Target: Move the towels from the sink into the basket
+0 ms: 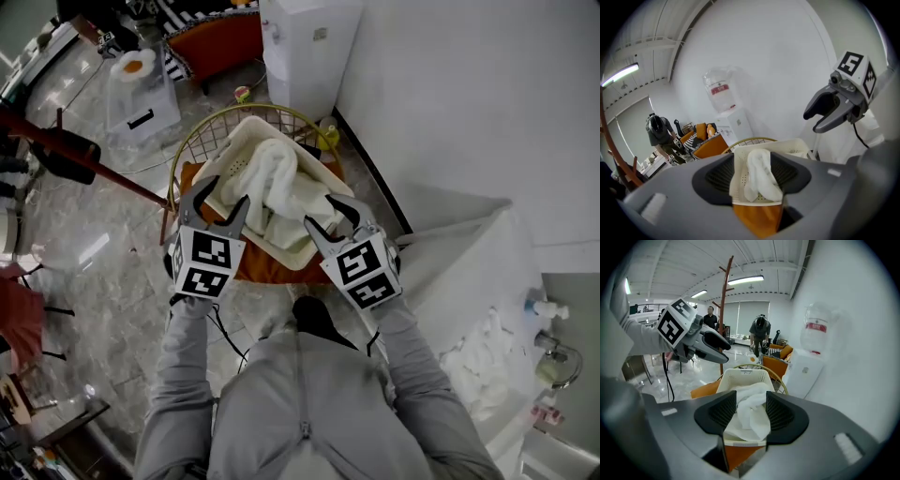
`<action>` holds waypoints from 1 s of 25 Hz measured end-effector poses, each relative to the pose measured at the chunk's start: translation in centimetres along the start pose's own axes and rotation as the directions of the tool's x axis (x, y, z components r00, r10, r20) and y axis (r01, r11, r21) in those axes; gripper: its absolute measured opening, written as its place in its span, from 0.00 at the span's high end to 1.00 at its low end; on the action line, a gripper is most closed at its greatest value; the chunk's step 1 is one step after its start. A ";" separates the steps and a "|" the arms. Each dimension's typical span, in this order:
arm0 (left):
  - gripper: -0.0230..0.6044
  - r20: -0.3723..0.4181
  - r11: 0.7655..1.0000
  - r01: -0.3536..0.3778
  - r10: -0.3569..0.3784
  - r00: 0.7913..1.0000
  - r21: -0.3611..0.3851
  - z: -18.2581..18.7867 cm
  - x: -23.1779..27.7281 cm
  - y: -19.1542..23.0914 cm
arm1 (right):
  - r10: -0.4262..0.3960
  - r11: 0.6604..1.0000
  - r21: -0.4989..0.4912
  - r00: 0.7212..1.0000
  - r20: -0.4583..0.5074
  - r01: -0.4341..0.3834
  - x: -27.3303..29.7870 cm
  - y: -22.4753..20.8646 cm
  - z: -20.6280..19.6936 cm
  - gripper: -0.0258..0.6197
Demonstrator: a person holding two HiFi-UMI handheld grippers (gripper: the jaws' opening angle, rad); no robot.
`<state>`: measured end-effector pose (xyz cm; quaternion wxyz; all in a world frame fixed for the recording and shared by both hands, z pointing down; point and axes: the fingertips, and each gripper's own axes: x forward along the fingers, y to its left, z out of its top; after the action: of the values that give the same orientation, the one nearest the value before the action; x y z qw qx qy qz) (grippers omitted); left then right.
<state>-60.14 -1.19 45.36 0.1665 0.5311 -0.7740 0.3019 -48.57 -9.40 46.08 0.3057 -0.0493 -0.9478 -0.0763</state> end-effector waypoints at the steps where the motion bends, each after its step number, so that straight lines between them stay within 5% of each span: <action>1: 0.51 0.016 1.000 -0.012 0.012 1.000 0.006 0.3 -0.9 -0.1 | -0.014 1.000 -0.010 1.000 0.015 0.015 -0.7 0.3 0.1 0.68; 12: 0.51 0.156 0.993 -0.103 0.094 0.983 0.049 1.3 -12.5 -4.1 | -0.214 0.972 -0.054 0.957 0.197 0.229 -12.3 5.0 2.5 0.68; 25: 0.51 0.352 0.988 0.018 -0.071 0.933 0.151 6.9 -17.7 -13.6 | -0.463 0.885 0.056 0.863 0.201 0.462 -27.1 6.0 -1.5 0.68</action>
<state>-40.41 3.67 33.83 -0.0087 0.6053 -0.7549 0.2523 -25.00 -4.98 32.07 0.1776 0.1722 -0.9589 -0.1390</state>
